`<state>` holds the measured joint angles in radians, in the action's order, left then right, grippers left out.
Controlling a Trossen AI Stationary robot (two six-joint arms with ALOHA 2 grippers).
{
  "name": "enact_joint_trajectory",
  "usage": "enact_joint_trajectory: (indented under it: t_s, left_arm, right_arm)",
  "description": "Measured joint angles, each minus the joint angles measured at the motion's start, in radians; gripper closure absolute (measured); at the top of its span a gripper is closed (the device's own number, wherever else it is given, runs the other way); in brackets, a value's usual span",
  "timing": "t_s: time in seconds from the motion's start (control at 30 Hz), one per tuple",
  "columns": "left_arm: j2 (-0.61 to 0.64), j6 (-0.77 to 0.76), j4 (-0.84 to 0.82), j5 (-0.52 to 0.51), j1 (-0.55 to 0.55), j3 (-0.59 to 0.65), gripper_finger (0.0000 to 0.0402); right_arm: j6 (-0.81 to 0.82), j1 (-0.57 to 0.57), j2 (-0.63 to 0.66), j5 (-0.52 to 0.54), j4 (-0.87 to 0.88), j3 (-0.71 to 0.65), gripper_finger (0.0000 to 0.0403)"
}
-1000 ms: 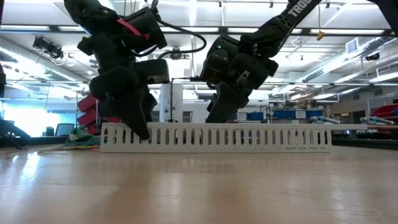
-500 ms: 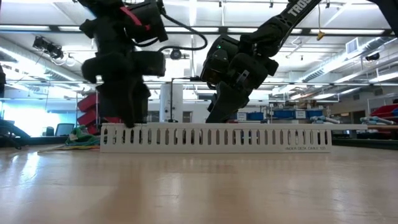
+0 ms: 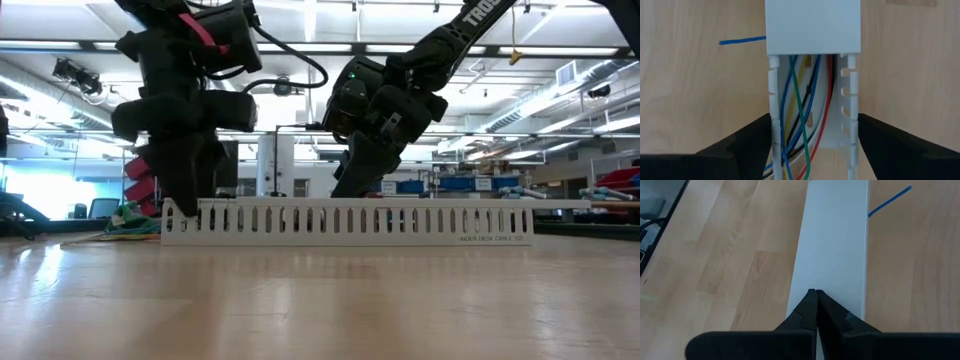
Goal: Ziptie cables
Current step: Close the white cable duct
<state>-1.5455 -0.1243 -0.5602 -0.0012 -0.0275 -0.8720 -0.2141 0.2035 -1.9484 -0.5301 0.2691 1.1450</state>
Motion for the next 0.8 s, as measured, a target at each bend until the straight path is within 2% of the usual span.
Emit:
enact_joint_trajectory:
  t_s: [0.27,0.6,0.8]
  left_arm:
    - [-0.004,-0.007,0.041,-0.013,-0.008,0.028,0.0129]
    - [-0.005,-0.007,0.042,-0.017,-0.008,0.028,0.0161]
    - [-0.005,-0.007,0.056,-0.024,-0.008,0.029,0.0164]
  right_arm:
    - [-0.001,0.000,0.000,0.000,-0.002,0.000,0.0403]
    - [0.000,0.000,0.000,-0.005,-0.013,0.000,0.0403]
    - [0.000,0.000,0.000,-0.006,-0.018,-0.001,0.0403]
